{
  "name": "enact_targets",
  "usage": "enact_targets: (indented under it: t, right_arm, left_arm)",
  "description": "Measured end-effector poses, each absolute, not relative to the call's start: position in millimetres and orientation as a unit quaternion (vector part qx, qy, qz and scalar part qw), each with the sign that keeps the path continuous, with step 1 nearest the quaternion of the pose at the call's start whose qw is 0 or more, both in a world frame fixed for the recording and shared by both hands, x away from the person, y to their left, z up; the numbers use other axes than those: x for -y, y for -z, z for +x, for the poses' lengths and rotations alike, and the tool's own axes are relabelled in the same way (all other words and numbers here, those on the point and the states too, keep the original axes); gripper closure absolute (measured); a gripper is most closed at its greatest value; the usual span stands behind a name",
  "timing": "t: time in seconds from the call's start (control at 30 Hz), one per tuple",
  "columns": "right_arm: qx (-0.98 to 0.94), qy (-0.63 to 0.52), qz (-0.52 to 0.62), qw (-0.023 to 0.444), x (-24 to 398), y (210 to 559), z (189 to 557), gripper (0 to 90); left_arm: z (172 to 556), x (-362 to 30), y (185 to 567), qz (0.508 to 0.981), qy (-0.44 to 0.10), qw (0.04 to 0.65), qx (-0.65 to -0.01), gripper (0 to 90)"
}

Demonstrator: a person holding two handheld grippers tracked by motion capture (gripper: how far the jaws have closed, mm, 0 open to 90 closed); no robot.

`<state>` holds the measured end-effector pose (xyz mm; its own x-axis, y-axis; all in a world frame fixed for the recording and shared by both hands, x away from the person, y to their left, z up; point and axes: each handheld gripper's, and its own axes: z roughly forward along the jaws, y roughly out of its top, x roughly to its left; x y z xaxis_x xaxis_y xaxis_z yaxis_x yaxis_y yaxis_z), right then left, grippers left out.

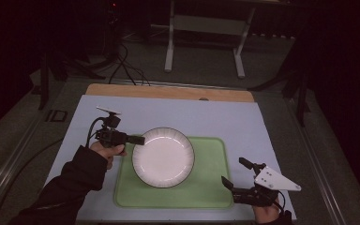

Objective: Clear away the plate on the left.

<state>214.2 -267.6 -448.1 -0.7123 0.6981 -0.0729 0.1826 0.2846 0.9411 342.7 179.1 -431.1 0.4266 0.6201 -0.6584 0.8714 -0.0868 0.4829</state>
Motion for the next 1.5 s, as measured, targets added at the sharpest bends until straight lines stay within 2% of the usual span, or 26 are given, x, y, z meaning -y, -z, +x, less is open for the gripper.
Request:
enact_targets:
  t: [0.7,1.5]
  right_arm:
    - [-0.762,-0.524,0.289,0.245,268.7,448.0,213.2,14.7]
    - [-0.763,-0.526,0.288,0.244,268.6,447.8,212.9,14.7]
  left_arm:
    - [347.8,-139.8,454.9,0.743,0.159,0.410,-0.504,83.5]
    - [359.3,-136.2,483.9,0.745,0.146,0.386,-0.524,83.0]
